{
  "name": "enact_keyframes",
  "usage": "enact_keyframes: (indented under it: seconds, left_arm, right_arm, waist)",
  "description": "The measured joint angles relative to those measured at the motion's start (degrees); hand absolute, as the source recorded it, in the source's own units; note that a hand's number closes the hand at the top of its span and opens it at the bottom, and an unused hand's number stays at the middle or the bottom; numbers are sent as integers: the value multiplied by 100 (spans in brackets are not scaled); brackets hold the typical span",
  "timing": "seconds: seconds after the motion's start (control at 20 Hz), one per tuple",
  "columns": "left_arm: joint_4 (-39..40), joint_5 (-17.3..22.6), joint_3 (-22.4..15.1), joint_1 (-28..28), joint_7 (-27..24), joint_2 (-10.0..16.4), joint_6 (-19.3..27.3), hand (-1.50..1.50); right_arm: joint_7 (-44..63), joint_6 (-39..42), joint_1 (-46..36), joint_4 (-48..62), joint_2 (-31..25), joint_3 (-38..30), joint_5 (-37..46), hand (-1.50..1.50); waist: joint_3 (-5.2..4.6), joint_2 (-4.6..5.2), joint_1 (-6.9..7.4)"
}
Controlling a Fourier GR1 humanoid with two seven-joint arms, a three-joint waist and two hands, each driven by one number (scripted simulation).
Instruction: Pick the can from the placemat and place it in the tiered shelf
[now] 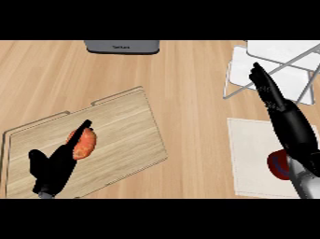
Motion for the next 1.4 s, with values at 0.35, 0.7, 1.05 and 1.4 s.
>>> enact_keyframes:
  seconds: [0.35,0.7,1.05,1.4]
  left_arm:
    - [109,-97,849,-128,119,488,383,0]
    - [130,-6,1238,-27,222,679,490,0]
    - [318,-33,1437,-18,98,729,332,0]
    - [289,-85,1467,70,47,771,274,0]
  right_arm:
    - [674,-711,170,314,-63,-563,346,150]
    - [1364,-2937,1084,451,380,-674,1972,-150]
    - [3388,-3342,1813,-574,497,28,4052,-150]
    - [5511,-1722,2102,-1314,-78,117,5520,-150]
  waist:
    - [77,-9,-134]
    - [93,-36,-196]
    - [73,-46,-186]
    - [53,-42,-170]
